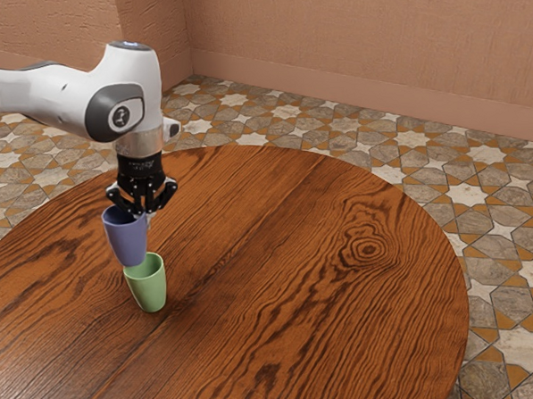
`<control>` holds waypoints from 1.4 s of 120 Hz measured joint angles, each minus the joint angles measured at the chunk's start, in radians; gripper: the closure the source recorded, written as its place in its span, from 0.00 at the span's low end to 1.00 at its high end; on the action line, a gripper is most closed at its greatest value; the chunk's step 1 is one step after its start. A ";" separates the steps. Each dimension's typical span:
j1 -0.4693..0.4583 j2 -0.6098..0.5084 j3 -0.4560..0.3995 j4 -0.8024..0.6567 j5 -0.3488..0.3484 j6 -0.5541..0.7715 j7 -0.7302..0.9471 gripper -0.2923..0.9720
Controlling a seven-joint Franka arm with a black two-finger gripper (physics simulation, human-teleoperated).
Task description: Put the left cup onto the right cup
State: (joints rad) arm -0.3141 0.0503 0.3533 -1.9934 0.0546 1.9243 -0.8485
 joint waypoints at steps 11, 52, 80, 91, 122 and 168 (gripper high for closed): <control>-0.002 0.000 -0.001 -0.002 -0.001 0.001 -0.005 0.85; 0.003 0.001 -0.001 -0.009 -0.005 0.007 -0.017 0.85; -0.008 0.016 -0.001 -0.009 -0.006 0.027 -0.021 0.85; -0.006 0.017 -0.001 -0.009 -0.006 0.032 -0.023 0.85; -0.006 0.033 -0.002 -0.010 -0.018 0.048 -0.026 0.85; -0.009 0.050 -0.001 -0.026 -0.029 0.081 -0.028 0.85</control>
State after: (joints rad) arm -0.3231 0.1005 0.3521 -2.0191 0.0252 2.0058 -0.8767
